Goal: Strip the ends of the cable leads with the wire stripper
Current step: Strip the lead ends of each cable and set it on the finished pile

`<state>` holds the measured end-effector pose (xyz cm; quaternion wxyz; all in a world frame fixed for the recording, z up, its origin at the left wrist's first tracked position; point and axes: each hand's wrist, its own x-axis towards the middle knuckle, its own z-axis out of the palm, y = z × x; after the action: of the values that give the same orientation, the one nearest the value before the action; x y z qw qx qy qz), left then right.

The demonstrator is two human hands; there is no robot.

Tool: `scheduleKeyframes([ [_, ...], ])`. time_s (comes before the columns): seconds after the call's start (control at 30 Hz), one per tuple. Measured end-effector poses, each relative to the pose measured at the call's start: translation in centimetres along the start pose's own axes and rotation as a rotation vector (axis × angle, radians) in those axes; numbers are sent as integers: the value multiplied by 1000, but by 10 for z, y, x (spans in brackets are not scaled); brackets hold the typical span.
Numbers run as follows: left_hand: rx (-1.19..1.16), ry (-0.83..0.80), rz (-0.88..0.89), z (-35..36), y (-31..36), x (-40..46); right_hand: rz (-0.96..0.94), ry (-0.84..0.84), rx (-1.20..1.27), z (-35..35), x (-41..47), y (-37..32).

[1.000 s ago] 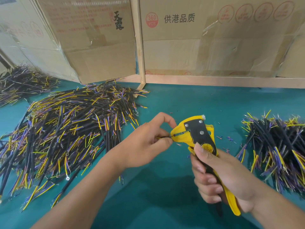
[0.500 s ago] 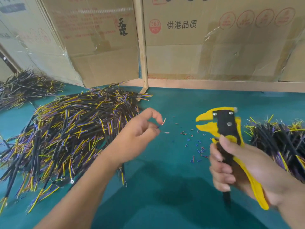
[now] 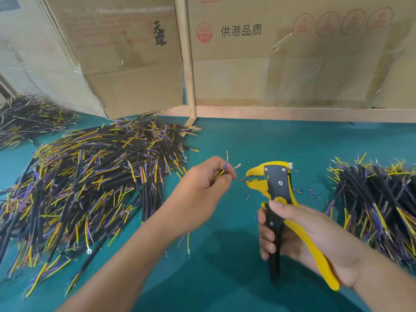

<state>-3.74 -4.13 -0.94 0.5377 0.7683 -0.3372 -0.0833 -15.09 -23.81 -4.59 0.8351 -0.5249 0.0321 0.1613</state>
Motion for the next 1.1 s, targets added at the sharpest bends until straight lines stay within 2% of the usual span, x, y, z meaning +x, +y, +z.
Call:
scheduleKeyframes([
  [0.17, -7, -23, -17, 5, 4, -4, 10, -24, 27, -12, 9, 7],
  [0.4, 275, 29, 105, 10, 7, -9, 27, -45, 44, -22, 17, 13],
  [0.73, 329, -5, 163, 11, 5, -9, 12, 5, 35, -15, 13, 8],
  [0.8, 248, -14, 154, 12, 3, -8, 14, 6, 22, -15, 13, 8],
  [0.97, -353, -24, -9, 17, 4, -5, 23, 11, 35, -15, 14, 8],
  [1.1, -592, -90, -46, 15, 7, -7, 20, 19, 40, -12, 13, 7],
])
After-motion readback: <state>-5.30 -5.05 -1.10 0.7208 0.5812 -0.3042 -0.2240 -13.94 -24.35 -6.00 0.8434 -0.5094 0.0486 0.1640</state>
